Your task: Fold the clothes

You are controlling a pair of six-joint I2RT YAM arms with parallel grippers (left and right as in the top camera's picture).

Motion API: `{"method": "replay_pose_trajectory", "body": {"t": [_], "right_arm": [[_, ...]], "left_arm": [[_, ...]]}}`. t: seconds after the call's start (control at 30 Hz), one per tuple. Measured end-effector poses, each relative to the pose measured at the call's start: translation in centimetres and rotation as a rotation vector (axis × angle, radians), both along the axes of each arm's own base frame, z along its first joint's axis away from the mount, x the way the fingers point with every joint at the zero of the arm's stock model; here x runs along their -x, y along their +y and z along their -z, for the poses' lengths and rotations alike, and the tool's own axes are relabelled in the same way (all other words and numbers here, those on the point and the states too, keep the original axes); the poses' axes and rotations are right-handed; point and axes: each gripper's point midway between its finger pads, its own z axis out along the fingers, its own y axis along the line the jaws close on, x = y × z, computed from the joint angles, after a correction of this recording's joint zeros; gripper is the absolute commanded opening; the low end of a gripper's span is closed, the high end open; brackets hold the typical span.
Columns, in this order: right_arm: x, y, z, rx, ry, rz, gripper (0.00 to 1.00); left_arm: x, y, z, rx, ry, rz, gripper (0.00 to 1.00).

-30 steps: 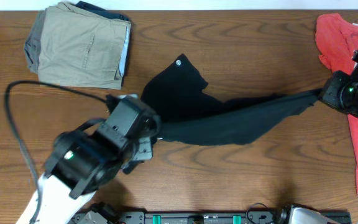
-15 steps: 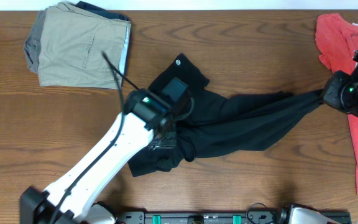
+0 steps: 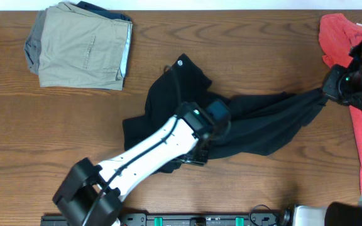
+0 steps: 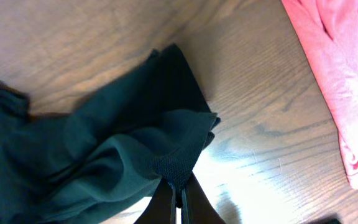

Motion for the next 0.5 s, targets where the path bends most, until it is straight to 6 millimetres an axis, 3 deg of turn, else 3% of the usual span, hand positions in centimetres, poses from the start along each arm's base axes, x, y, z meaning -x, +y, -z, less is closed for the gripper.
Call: {"method": "replay_pose_trajectory", "body": {"t": [0.23, 0.5], "right_arm": [[-1.1, -1.0, 0.7, 0.018, 0.0, 0.018, 0.01], [-0.6, -3.8, 0.6, 0.022, -0.011, 0.103, 0.02]], "left_arm": [[-1.4, -2.3, 1.6, 0.055, -0.043, -0.012, 0.46], [-2.1, -3.1, 4.3, 0.031, -0.028, -0.024, 0.51]]}}
